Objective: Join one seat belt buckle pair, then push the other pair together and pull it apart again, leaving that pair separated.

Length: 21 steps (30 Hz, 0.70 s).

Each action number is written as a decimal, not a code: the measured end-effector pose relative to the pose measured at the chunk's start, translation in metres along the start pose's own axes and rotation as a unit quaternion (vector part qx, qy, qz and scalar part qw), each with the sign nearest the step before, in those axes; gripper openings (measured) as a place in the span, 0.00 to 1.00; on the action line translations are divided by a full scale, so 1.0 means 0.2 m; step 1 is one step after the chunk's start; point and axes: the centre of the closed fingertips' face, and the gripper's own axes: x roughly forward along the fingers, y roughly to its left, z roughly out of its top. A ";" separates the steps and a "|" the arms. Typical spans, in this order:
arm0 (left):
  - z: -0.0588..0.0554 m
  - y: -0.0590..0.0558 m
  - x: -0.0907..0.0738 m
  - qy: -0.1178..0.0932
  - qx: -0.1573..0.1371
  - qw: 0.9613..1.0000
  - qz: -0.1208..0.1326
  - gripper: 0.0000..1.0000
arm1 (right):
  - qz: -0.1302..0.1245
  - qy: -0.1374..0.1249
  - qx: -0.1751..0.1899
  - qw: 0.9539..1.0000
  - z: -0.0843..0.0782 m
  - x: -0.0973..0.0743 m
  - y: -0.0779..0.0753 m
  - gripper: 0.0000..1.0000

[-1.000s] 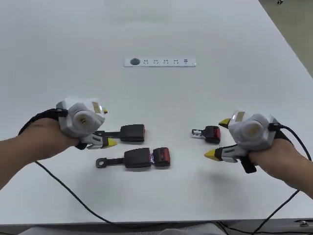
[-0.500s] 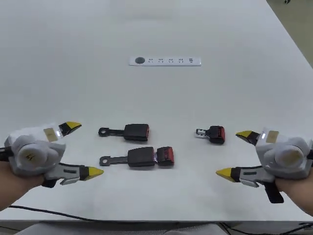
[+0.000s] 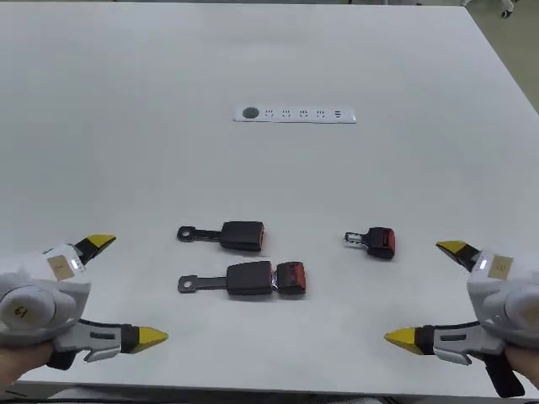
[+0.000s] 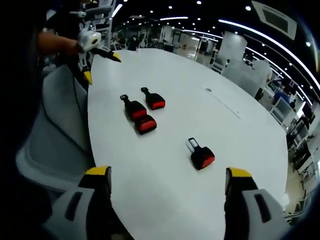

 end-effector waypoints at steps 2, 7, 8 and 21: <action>0.00 0.01 -0.01 0.000 -0.006 1.000 0.008 1.00 | -0.006 0.000 -0.004 1.000 0.02 -0.01 -0.01 0.96; 0.03 0.03 -0.01 -0.005 -0.012 1.000 0.017 1.00 | -0.007 -0.010 0.010 1.000 0.05 0.00 -0.02 0.95; 0.04 0.03 -0.01 -0.006 -0.011 1.000 0.018 1.00 | -0.005 -0.008 0.013 1.000 0.05 0.00 -0.01 0.95; 0.10 0.02 0.01 -0.012 -0.013 1.000 0.014 1.00 | 0.011 0.016 -0.010 1.000 0.03 0.02 0.02 0.95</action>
